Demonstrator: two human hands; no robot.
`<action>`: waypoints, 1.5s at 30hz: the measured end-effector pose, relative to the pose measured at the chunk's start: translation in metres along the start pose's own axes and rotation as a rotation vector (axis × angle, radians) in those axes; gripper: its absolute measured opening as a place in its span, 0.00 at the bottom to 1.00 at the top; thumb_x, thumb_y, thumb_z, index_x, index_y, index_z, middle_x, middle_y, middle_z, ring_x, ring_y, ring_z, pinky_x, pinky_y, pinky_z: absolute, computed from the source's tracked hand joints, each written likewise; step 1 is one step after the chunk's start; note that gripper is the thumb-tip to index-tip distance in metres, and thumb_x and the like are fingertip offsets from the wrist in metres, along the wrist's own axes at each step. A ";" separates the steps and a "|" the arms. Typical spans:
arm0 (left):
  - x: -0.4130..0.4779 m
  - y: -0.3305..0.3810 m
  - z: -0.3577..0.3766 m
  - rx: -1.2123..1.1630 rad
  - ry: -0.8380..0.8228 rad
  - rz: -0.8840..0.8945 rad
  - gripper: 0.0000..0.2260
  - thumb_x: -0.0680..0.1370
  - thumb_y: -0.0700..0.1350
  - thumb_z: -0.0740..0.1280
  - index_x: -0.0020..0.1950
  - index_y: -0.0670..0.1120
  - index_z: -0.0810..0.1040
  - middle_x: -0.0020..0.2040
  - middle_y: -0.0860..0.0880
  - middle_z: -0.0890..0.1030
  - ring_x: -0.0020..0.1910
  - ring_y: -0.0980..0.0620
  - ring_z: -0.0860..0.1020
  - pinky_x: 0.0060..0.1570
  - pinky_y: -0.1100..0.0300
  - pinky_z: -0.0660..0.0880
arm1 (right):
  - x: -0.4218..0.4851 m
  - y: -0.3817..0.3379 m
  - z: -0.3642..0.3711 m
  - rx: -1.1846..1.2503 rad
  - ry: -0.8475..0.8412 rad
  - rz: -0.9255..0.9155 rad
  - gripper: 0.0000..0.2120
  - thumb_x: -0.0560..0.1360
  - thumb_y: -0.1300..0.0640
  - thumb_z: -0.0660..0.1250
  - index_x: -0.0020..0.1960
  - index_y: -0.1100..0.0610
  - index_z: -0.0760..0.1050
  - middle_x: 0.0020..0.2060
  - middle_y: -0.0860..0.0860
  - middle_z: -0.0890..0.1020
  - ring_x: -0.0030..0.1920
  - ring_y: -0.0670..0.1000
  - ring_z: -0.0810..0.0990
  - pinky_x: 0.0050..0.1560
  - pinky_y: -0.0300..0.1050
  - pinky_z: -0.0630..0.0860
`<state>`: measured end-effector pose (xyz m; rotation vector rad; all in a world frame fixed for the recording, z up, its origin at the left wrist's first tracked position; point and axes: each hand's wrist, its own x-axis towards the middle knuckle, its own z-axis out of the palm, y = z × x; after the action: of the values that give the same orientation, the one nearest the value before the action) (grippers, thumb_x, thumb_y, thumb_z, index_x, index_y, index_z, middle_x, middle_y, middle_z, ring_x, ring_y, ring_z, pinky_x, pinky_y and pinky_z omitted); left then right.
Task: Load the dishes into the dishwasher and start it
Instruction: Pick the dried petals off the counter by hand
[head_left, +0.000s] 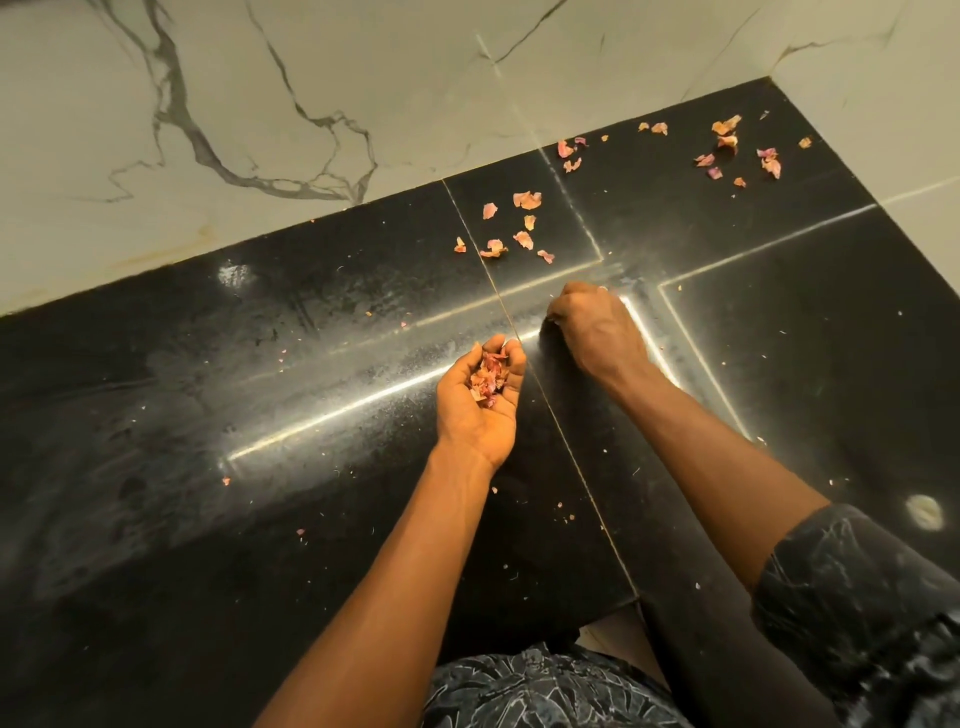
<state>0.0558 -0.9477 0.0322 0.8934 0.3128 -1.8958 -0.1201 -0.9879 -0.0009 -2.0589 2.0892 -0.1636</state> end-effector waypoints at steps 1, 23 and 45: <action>0.000 0.000 0.000 -0.001 -0.001 0.004 0.11 0.83 0.39 0.60 0.49 0.34 0.80 0.40 0.41 0.84 0.39 0.46 0.84 0.47 0.56 0.83 | -0.003 -0.001 0.002 0.002 0.007 -0.007 0.11 0.72 0.59 0.60 0.45 0.59 0.81 0.42 0.55 0.79 0.43 0.60 0.79 0.39 0.51 0.75; 0.021 -0.007 0.011 0.041 0.008 -0.035 0.10 0.81 0.39 0.61 0.47 0.39 0.81 0.42 0.44 0.84 0.41 0.50 0.83 0.51 0.58 0.78 | -0.031 -0.068 -0.085 0.396 -0.138 -0.111 0.13 0.77 0.62 0.68 0.59 0.52 0.84 0.51 0.48 0.87 0.51 0.48 0.84 0.54 0.43 0.79; 0.011 0.007 0.016 -0.058 0.036 -0.022 0.11 0.81 0.38 0.61 0.49 0.33 0.81 0.42 0.40 0.84 0.40 0.45 0.84 0.43 0.55 0.83 | 0.099 -0.019 -0.018 0.011 0.078 -0.036 0.09 0.75 0.68 0.64 0.49 0.60 0.82 0.47 0.58 0.79 0.47 0.64 0.80 0.44 0.53 0.79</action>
<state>0.0519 -0.9673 0.0365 0.8893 0.3985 -1.8830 -0.1062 -1.0878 0.0141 -2.1179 2.0911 -0.2640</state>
